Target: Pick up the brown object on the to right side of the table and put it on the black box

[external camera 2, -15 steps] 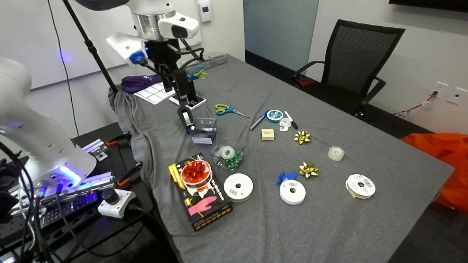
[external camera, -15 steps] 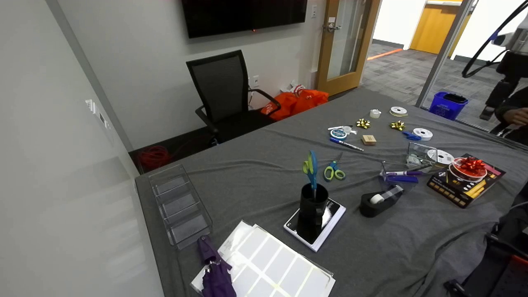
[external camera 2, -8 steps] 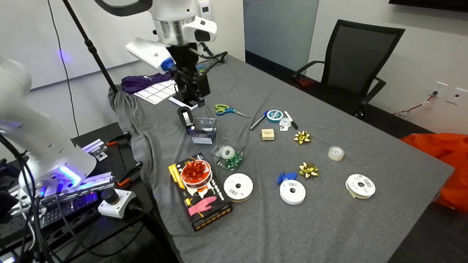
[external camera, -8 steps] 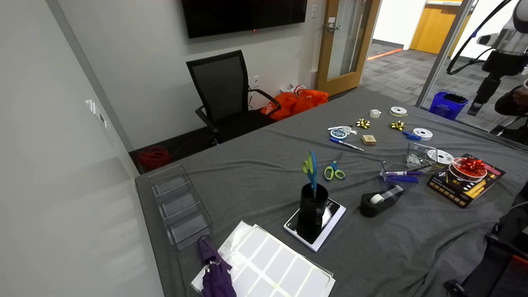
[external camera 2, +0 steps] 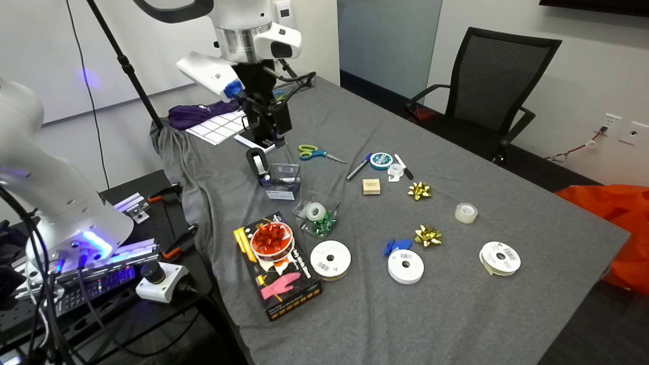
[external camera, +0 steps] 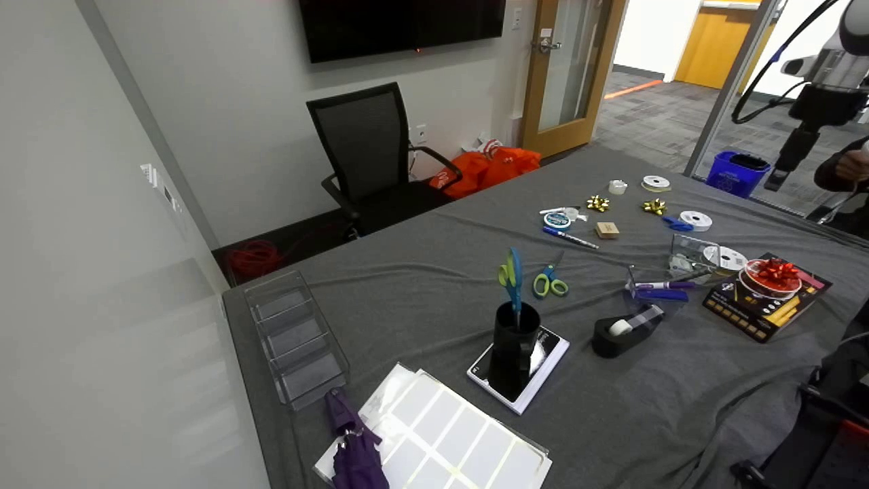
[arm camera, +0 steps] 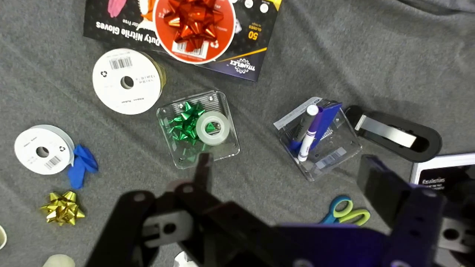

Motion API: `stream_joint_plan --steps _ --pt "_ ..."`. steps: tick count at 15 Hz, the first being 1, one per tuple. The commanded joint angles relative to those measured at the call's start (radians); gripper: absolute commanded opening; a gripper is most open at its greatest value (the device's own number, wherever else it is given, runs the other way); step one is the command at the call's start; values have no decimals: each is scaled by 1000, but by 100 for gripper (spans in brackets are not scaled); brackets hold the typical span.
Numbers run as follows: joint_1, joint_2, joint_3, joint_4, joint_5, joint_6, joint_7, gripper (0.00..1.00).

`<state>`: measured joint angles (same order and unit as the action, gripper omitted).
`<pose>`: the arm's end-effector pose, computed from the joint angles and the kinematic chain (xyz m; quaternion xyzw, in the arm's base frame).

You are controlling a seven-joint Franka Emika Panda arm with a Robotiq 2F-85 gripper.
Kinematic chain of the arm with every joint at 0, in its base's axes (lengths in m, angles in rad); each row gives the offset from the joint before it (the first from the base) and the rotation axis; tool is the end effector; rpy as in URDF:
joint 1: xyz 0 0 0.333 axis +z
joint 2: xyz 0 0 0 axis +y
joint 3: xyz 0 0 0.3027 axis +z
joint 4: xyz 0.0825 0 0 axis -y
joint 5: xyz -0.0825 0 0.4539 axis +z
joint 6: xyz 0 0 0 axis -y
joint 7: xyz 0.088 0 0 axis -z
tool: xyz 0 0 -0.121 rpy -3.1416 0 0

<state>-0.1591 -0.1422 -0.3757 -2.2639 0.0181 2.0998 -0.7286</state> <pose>0.4779 -0.2806 0.3487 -0.9949 -0.0941 -0.0070 0.0367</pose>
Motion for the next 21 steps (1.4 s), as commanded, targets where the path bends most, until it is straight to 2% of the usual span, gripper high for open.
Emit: stream_joint_plan --steps 1,4,8,12,17,19,21 --pt "-11 108 34 50 99 59 45 100" --pt "-15 231 66 141 197 119 124 100" --pt "-54 404 111 272 301 224 270 100" --pt "-84 566 142 385 290 301 513 100" --pt "-84 715 164 506 283 307 817 100" --pt "-76 761 173 555 262 279 881 100" --pt "-77 788 195 598 251 251 886 100"
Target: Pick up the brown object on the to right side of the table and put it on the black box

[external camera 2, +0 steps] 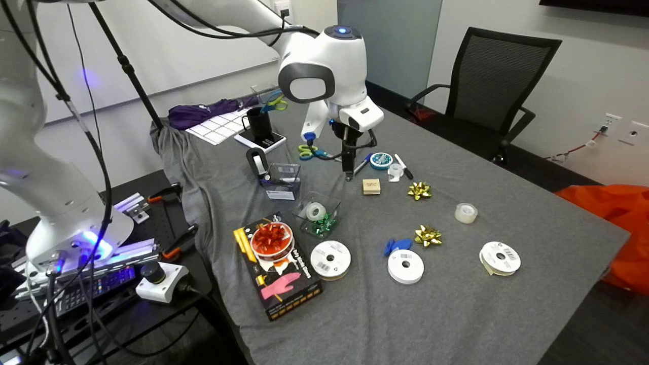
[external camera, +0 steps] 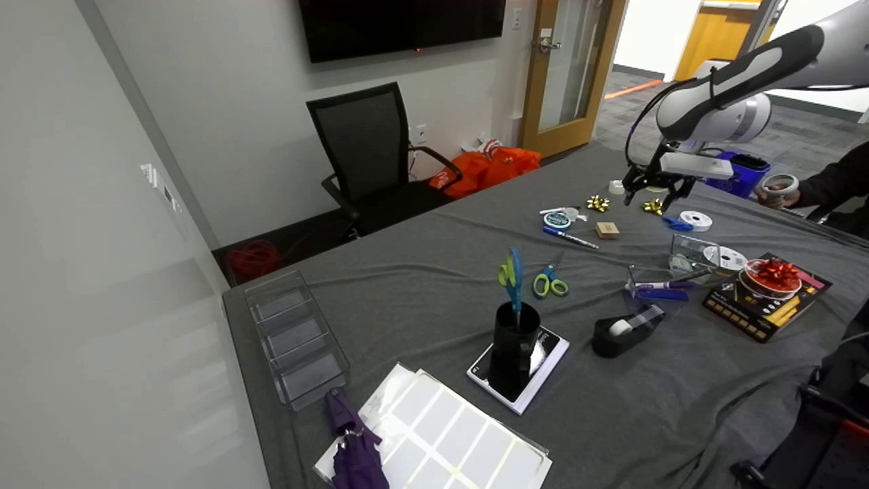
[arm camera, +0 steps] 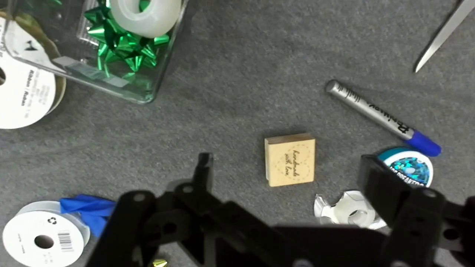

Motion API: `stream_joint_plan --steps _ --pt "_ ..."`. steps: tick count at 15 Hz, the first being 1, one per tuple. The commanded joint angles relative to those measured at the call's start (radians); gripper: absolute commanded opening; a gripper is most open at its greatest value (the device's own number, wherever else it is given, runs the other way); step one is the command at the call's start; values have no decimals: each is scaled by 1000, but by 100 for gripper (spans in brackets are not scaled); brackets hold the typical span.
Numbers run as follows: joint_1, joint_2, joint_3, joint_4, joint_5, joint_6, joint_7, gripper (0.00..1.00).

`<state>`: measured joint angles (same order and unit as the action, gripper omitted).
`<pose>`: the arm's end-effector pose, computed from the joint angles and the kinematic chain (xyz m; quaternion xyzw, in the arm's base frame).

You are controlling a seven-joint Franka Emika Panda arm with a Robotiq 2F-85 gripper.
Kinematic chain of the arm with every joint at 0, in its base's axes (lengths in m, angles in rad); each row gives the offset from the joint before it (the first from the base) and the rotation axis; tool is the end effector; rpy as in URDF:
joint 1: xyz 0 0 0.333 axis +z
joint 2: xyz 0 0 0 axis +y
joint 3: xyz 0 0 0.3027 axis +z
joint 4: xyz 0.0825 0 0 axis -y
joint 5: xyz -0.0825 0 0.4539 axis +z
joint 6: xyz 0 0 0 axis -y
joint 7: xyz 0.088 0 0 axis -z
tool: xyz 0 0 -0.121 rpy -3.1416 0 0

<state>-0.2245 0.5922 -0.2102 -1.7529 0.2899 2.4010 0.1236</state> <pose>0.6545 -0.2917 0.1722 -0.9332 0.3547 -0.0443 0.0373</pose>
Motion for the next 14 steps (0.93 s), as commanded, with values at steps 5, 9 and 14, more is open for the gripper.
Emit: stream_joint_plan --steps 5,9,14 --pt "-11 143 48 212 -72 -79 18 100" --pt "-20 216 43 294 -98 -84 36 100" --pt "-39 311 51 382 -105 -57 21 100"
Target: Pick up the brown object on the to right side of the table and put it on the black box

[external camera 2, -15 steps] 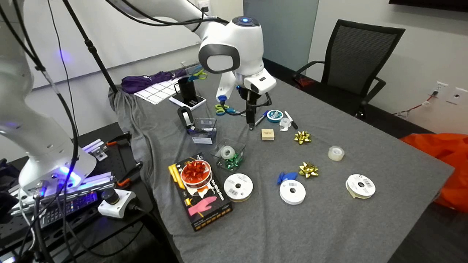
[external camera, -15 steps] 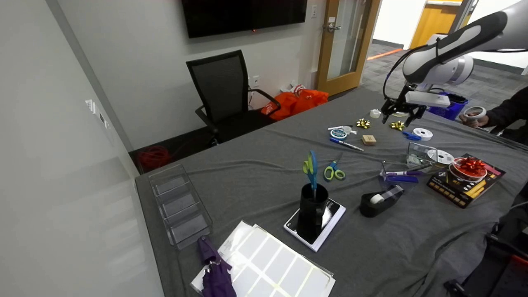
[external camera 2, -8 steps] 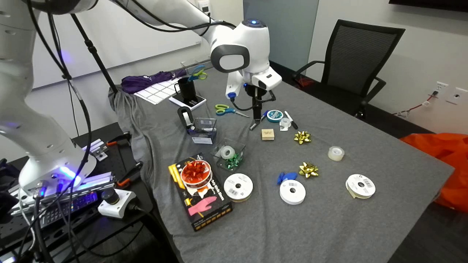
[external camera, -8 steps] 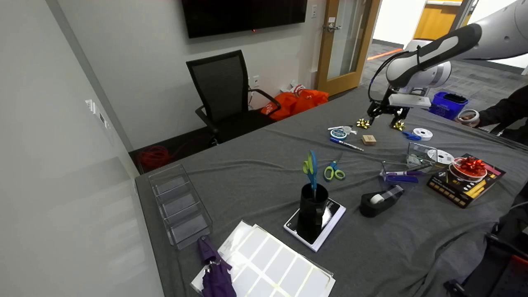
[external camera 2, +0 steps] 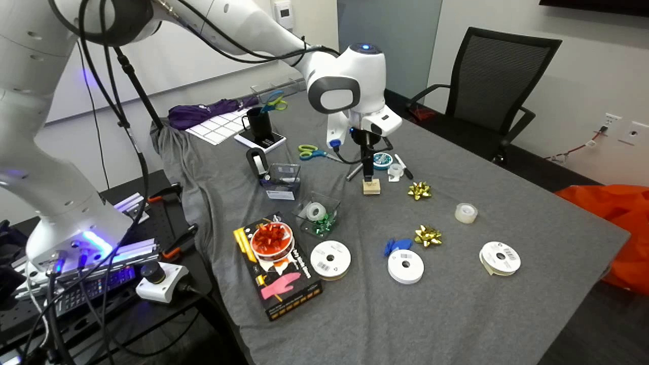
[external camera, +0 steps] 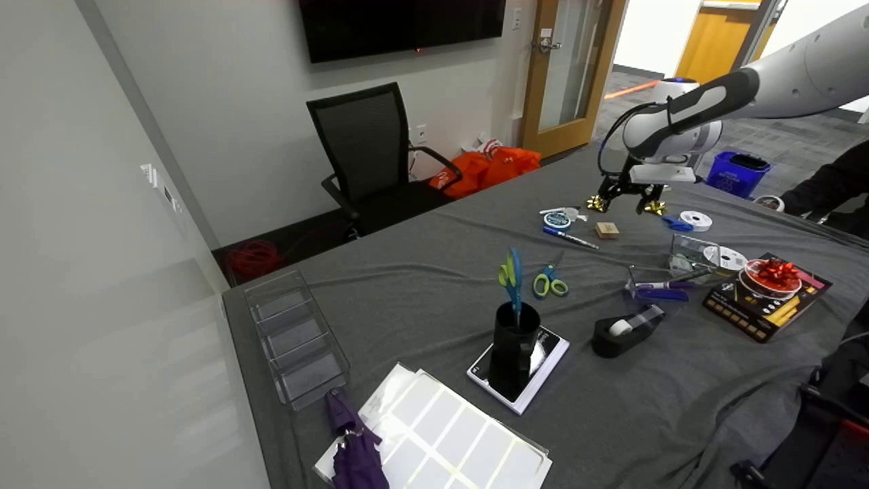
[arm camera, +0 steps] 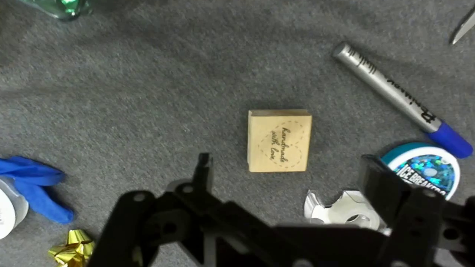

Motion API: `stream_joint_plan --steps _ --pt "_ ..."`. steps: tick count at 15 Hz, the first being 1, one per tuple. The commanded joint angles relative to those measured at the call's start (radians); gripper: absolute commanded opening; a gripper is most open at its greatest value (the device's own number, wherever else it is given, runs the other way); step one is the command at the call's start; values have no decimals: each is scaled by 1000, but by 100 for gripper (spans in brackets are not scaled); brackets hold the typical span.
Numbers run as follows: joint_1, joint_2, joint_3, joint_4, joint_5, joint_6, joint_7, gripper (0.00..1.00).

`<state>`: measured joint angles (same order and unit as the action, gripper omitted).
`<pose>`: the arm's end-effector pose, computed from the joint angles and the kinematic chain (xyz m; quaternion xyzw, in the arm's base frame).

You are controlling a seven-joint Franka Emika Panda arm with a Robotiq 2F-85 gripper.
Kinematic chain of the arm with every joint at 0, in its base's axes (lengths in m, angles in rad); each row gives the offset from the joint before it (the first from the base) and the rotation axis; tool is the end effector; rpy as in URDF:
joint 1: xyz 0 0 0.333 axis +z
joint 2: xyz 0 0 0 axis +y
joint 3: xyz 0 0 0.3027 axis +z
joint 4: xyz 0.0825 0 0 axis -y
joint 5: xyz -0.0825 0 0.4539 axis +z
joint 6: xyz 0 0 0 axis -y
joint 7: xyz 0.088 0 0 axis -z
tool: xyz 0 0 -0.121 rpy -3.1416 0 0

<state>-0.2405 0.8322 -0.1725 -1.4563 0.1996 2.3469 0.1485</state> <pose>0.7162 -0.2897 0.1309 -0.9491 0.3126 -0.0378 0.0061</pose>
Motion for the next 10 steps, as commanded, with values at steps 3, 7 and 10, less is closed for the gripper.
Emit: stream_joint_plan --steps 3,7,10 --pt "-27 154 12 184 -21 -12 11 100" --pt "-32 254 7 332 -40 -47 22 100" --pt "-39 307 10 417 -58 -80 16 100"
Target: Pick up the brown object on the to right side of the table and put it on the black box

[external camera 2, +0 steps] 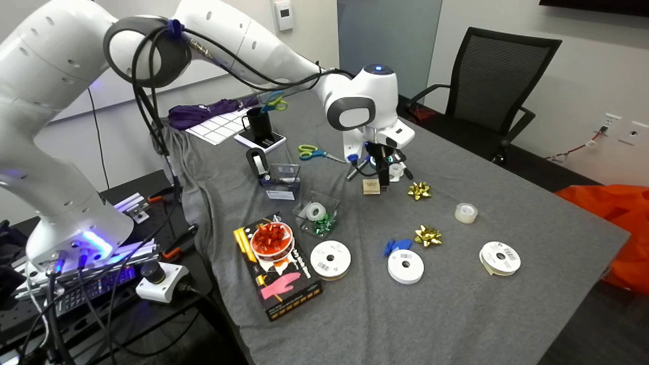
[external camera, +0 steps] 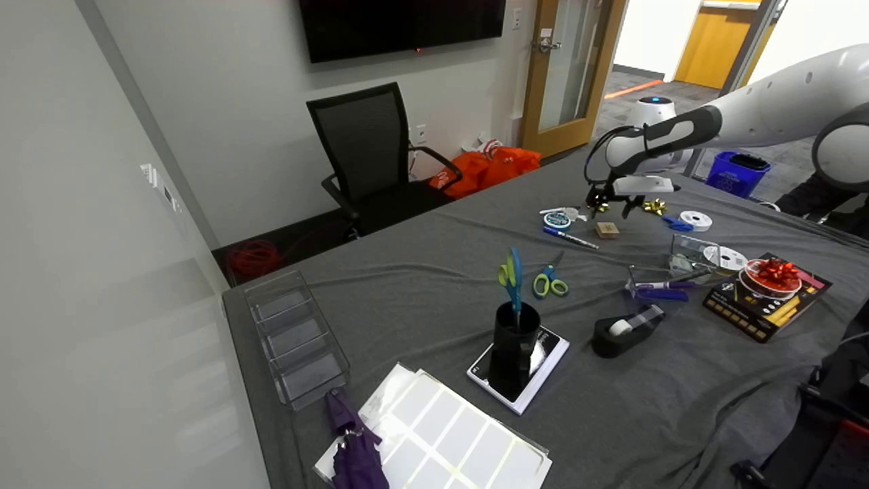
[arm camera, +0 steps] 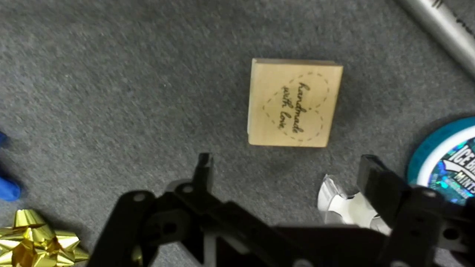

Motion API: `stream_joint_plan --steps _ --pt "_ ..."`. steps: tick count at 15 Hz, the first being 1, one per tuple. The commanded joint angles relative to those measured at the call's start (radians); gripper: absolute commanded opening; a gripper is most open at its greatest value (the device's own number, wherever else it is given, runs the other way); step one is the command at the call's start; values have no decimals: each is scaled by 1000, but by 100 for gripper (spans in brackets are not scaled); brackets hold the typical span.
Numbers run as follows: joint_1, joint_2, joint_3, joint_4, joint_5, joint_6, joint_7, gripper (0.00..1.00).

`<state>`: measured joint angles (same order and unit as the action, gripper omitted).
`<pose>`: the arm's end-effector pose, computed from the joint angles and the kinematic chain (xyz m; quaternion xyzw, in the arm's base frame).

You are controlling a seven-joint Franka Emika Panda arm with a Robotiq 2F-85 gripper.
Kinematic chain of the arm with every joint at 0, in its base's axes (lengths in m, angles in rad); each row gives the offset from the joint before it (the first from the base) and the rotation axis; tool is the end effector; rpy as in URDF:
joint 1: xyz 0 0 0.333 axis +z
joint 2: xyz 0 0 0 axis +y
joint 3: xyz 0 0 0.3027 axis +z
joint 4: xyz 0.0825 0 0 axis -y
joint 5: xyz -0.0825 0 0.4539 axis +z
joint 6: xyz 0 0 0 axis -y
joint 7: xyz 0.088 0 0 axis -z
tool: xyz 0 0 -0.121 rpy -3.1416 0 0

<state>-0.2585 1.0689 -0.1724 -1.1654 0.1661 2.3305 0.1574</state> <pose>0.7563 -0.3041 0.0873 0.9539 -0.2949 0.0536 0.0173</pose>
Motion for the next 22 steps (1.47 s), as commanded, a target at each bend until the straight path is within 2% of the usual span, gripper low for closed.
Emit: stream_joint_plan --steps 1,8,9,18,19,20,22 --pt "-25 83 13 148 -28 -77 2 100" --pt "-44 136 31 276 -29 -235 -11 100" --pt "-23 81 16 174 -11 -202 -25 100" --pt "-8 21 14 28 -14 -149 -79 100" --pt "-8 14 15 8 -12 -141 -86 75" --pt "-7 9 17 -7 -9 -131 -92 74" --pt "-6 -8 18 -44 -6 -120 -99 60"
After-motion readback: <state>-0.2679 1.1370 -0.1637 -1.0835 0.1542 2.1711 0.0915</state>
